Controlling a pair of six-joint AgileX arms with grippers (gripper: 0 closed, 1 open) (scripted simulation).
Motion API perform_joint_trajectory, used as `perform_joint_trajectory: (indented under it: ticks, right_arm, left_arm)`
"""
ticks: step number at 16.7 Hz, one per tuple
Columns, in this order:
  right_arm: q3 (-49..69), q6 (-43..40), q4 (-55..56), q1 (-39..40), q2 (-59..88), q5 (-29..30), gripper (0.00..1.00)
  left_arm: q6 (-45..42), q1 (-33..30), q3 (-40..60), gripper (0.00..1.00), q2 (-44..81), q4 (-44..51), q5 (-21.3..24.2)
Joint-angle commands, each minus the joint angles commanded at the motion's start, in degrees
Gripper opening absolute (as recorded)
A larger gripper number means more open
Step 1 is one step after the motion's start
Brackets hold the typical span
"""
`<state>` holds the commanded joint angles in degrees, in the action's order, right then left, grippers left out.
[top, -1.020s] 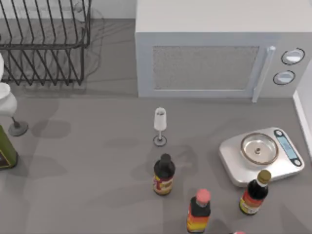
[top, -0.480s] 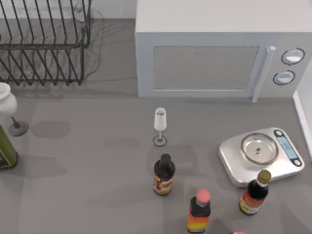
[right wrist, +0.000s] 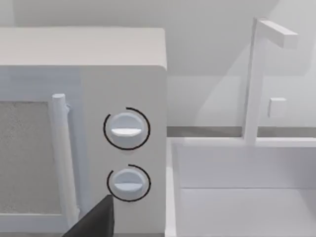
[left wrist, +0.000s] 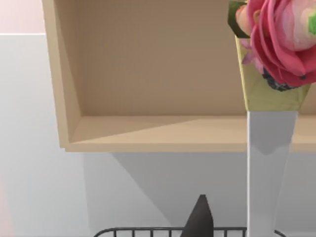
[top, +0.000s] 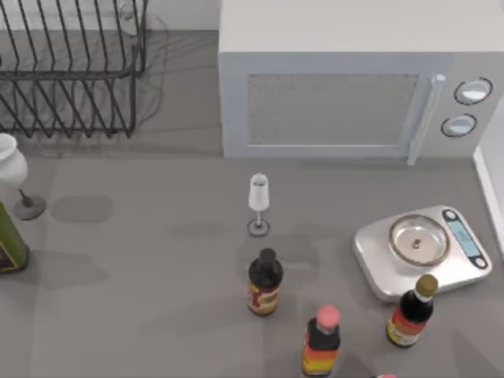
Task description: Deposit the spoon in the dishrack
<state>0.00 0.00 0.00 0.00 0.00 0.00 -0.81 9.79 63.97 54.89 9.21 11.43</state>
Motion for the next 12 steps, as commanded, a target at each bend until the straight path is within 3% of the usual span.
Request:
perform_joint_trajectory:
  ticks: [4, 12]
  right_arm:
    - [0.0, 0.0, 0.0, 0.0, 0.0, 0.0, 1.00]
    - [0.0, 0.0, 0.0, 0.0, 0.0, 0.0, 1.00]
  left_arm:
    - [0.0, -1.1, -1.3, 0.00, 12.1, -12.9, -1.2]
    - [-0.3, -4.7, -8.5, 0.00, 39.3, -48.5, -4.3]
